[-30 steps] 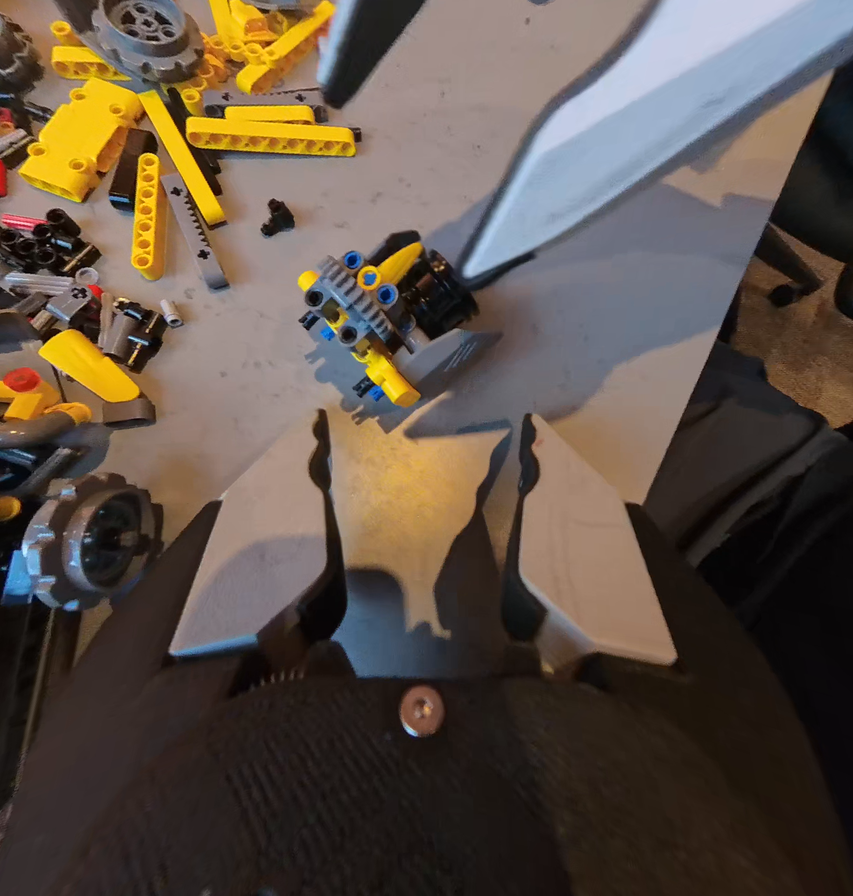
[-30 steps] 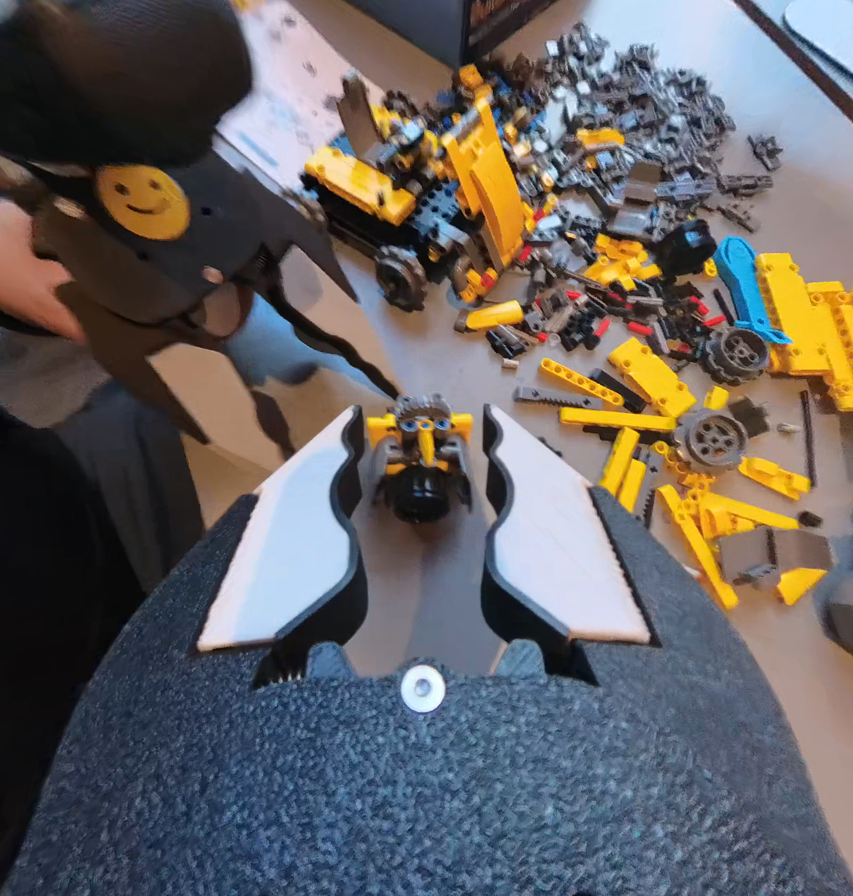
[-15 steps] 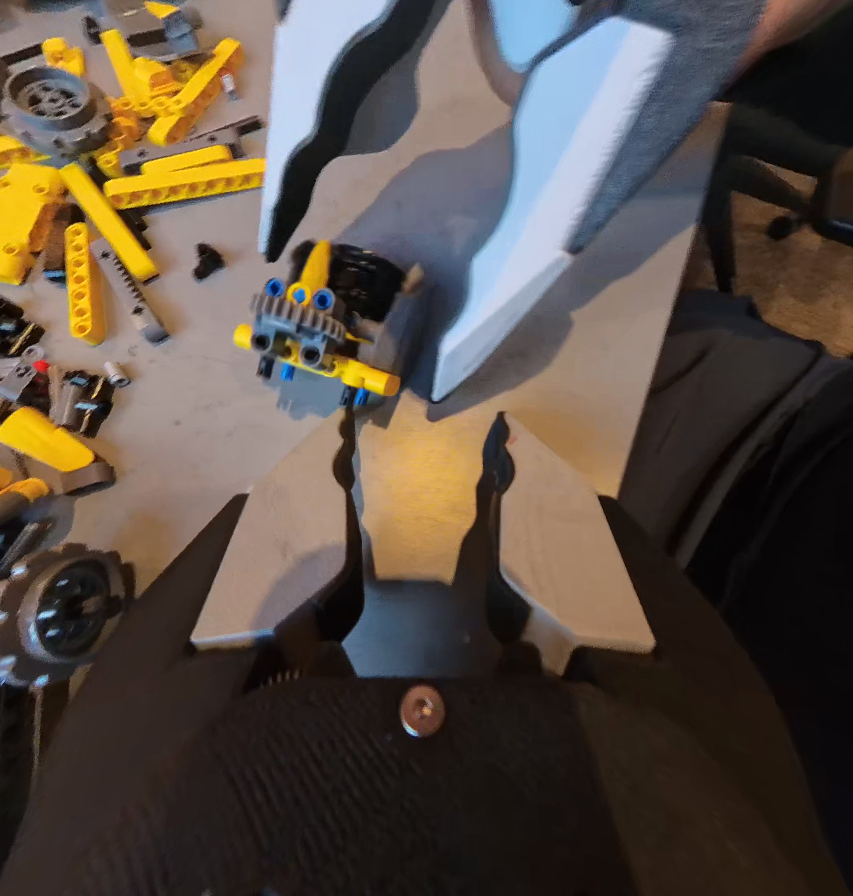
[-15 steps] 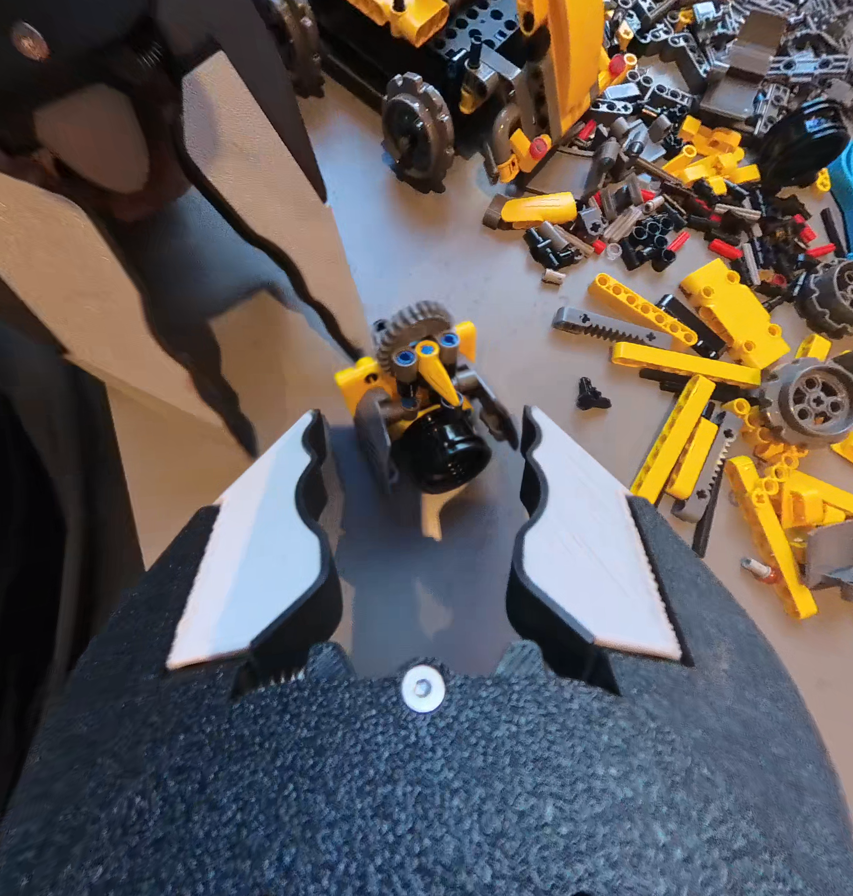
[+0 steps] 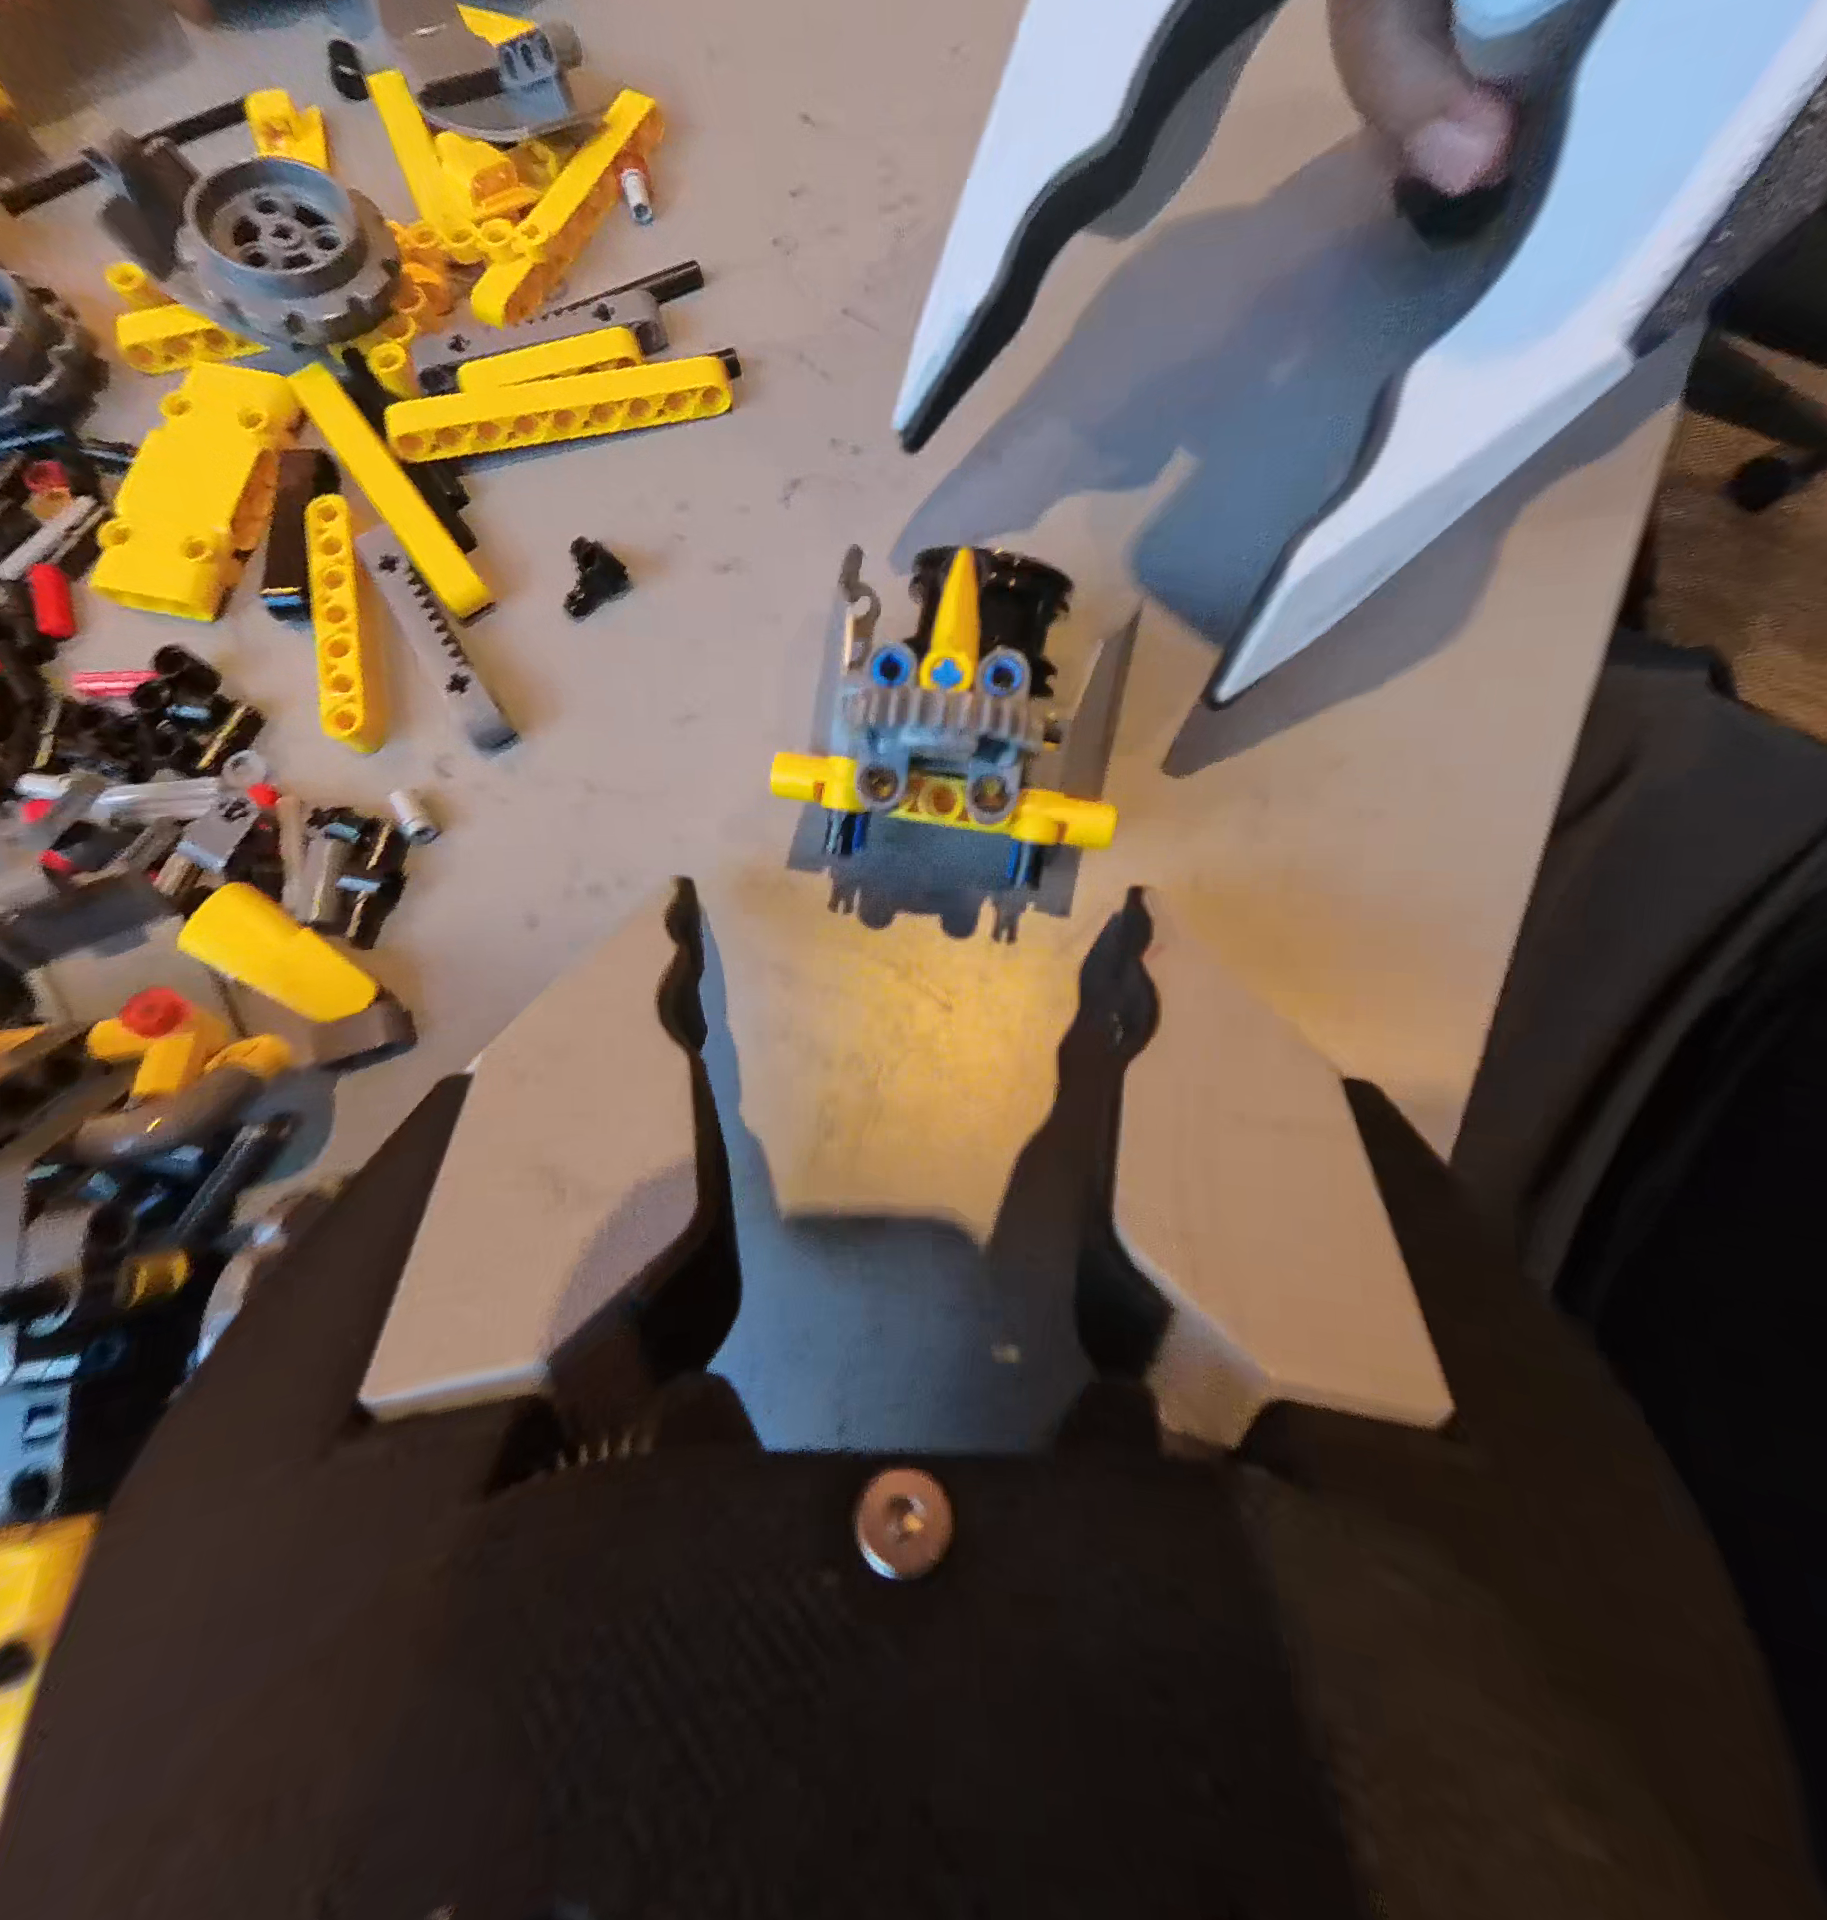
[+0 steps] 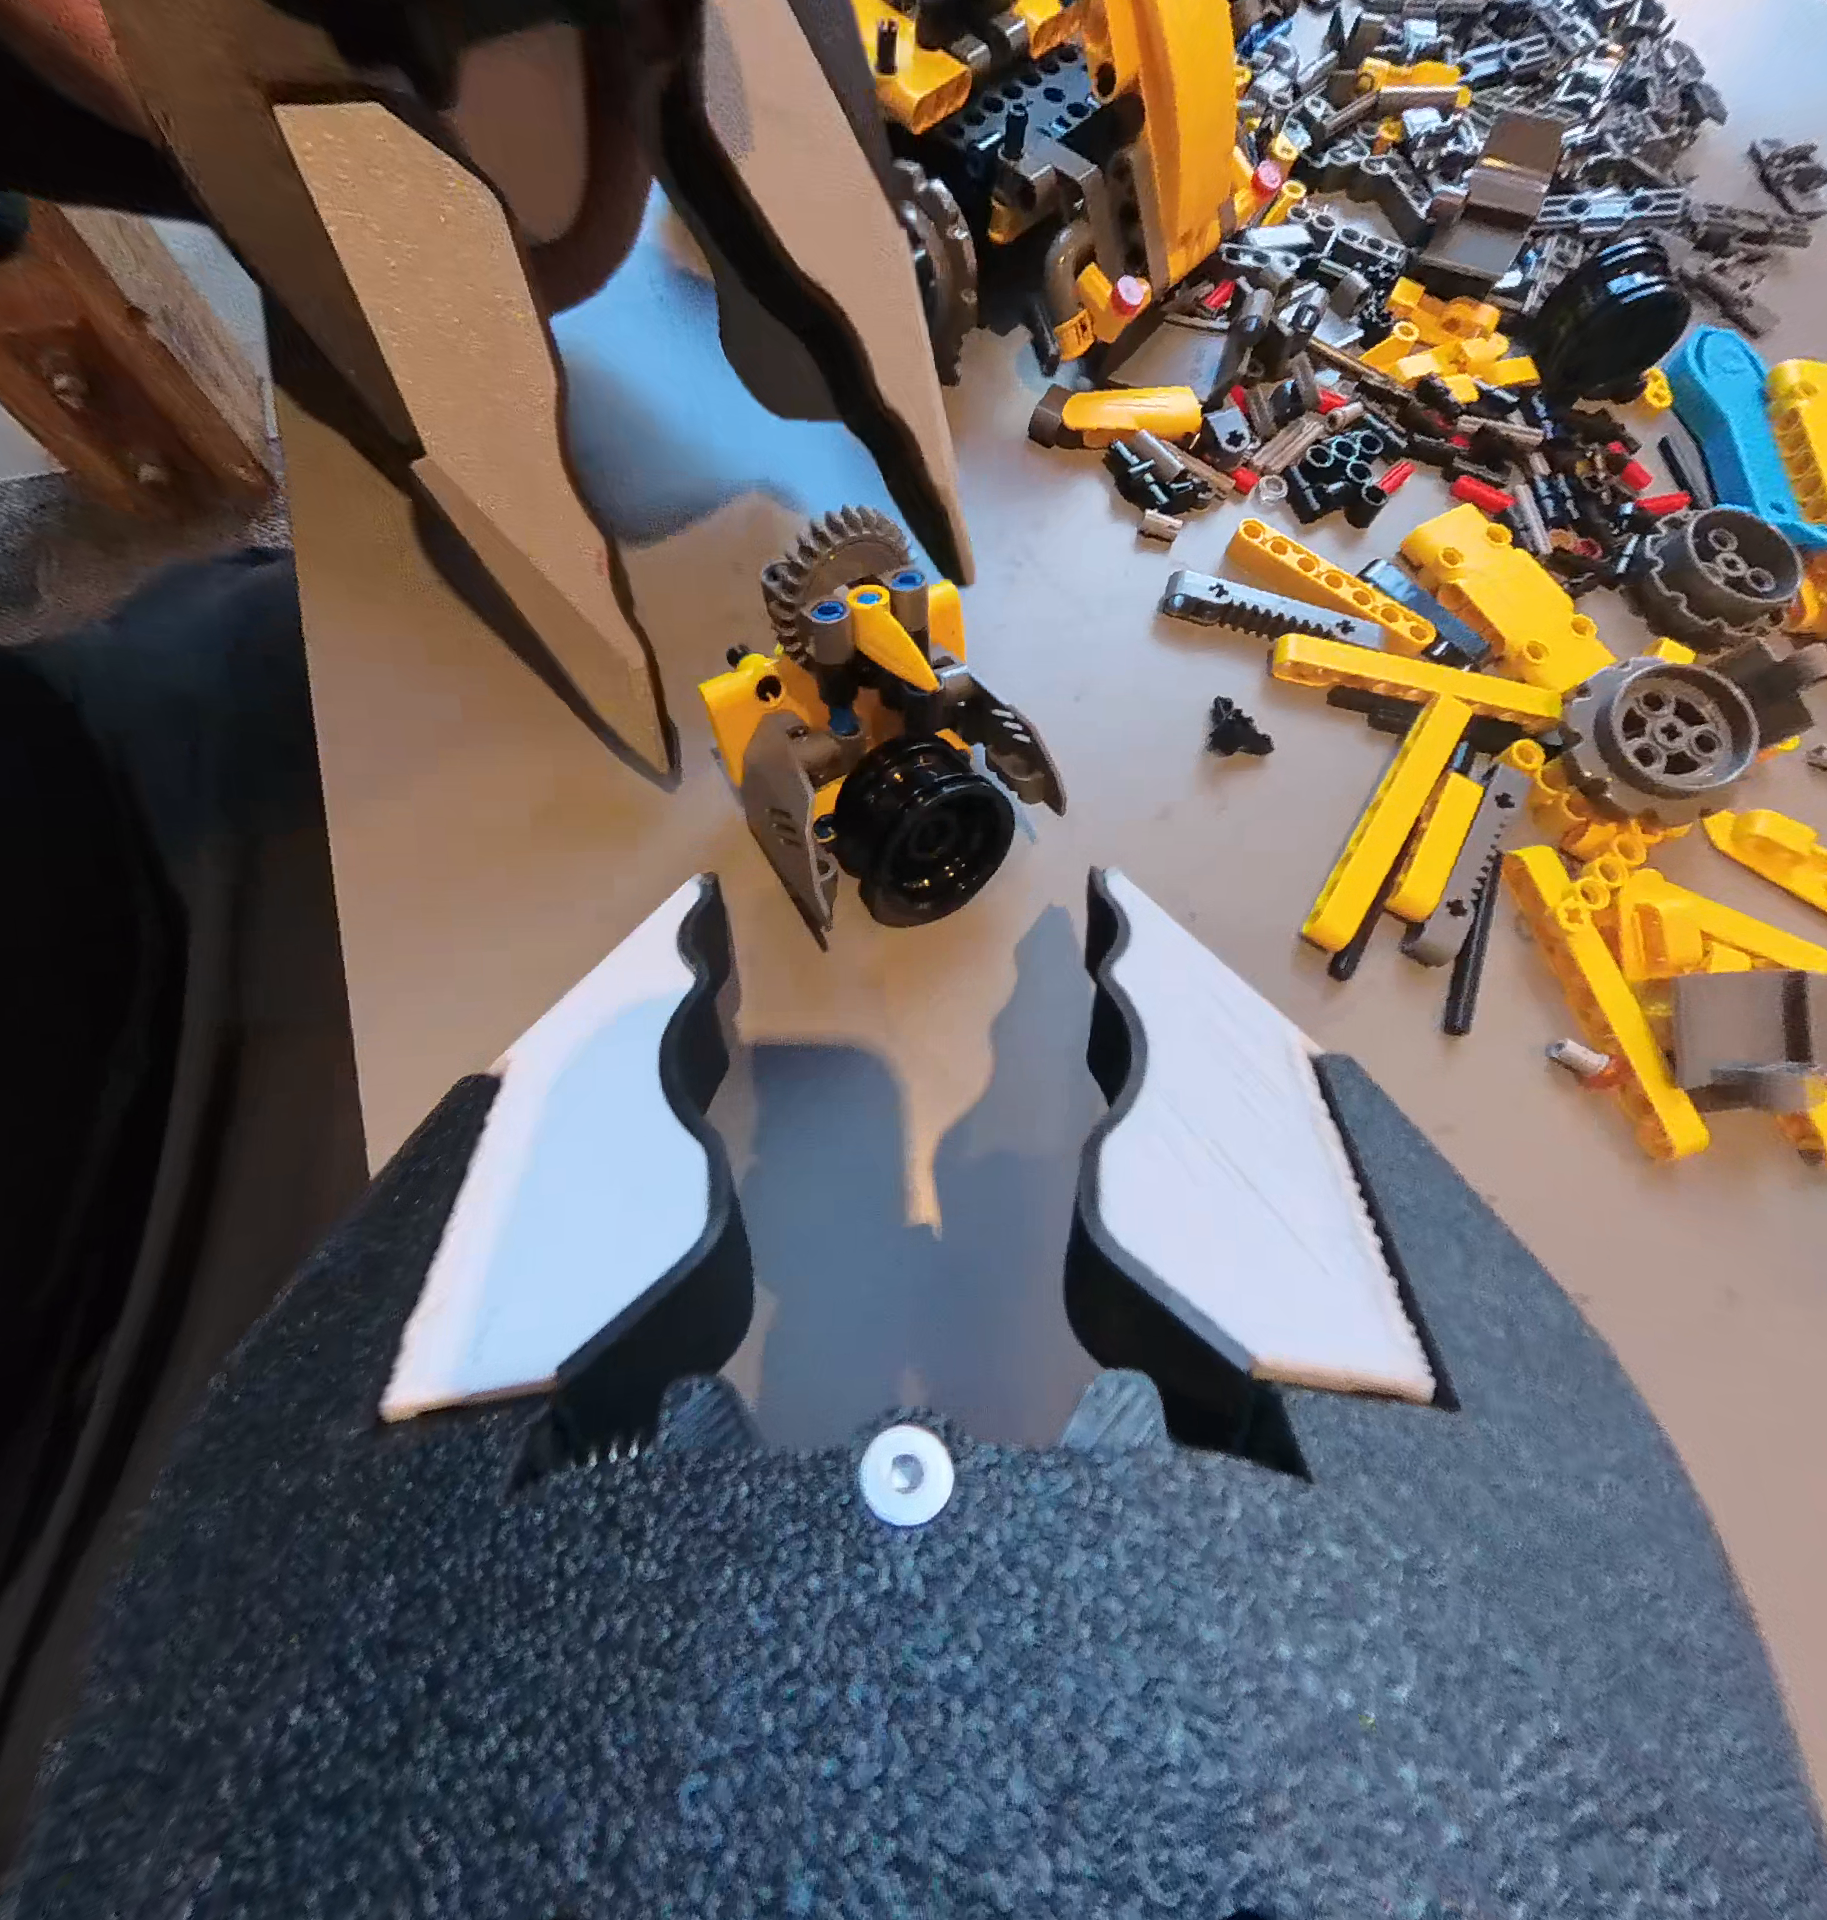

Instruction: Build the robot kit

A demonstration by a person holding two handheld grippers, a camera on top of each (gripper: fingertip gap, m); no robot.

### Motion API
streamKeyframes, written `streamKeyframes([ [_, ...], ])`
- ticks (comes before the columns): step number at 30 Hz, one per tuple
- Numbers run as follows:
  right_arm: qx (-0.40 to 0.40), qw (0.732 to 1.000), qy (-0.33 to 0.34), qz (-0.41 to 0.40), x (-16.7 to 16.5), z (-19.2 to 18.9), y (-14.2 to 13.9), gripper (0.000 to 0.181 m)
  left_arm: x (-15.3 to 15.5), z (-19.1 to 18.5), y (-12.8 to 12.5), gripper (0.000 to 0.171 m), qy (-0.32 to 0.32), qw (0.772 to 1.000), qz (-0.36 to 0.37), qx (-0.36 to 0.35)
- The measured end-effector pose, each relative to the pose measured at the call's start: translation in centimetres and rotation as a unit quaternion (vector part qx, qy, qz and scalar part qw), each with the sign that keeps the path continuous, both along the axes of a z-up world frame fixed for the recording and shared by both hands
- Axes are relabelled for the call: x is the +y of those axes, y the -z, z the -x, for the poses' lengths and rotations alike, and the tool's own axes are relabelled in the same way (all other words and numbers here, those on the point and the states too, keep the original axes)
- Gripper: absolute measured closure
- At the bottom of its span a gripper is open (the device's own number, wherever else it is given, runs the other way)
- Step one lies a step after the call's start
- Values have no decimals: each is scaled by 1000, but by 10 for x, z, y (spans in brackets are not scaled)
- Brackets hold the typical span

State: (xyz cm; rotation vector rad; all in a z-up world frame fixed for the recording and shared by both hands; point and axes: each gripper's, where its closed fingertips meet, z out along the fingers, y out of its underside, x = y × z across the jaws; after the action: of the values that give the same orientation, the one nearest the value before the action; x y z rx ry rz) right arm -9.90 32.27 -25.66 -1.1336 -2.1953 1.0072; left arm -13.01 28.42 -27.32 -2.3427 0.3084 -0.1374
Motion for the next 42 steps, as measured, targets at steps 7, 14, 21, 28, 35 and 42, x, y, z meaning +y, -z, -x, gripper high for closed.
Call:
streamKeyframes([
  [7,-25,999,3,38,0,7,5,112,14,-11,5,91,40,999,-2,-22],
  [14,27,999,0,34,-3,10,-17,118,17,-14,4,100,51,999,-10,7],
  [21,14,998,-18,54,-24,7,-41,133,21,-20,4,107,50,999,-2,9],
  [28,11,989,123,77,-9,11,-42,134,27,-6,-3,107,3,998,-6,57],
  [35,5,996,90,23,-14,-12,-9,134,17,-15,3,106,12,1000,8,-19],
  [42,40,995,83,-37,-8,-12,-2,134,12,-28,-6,107,38,991,11,-124],
])
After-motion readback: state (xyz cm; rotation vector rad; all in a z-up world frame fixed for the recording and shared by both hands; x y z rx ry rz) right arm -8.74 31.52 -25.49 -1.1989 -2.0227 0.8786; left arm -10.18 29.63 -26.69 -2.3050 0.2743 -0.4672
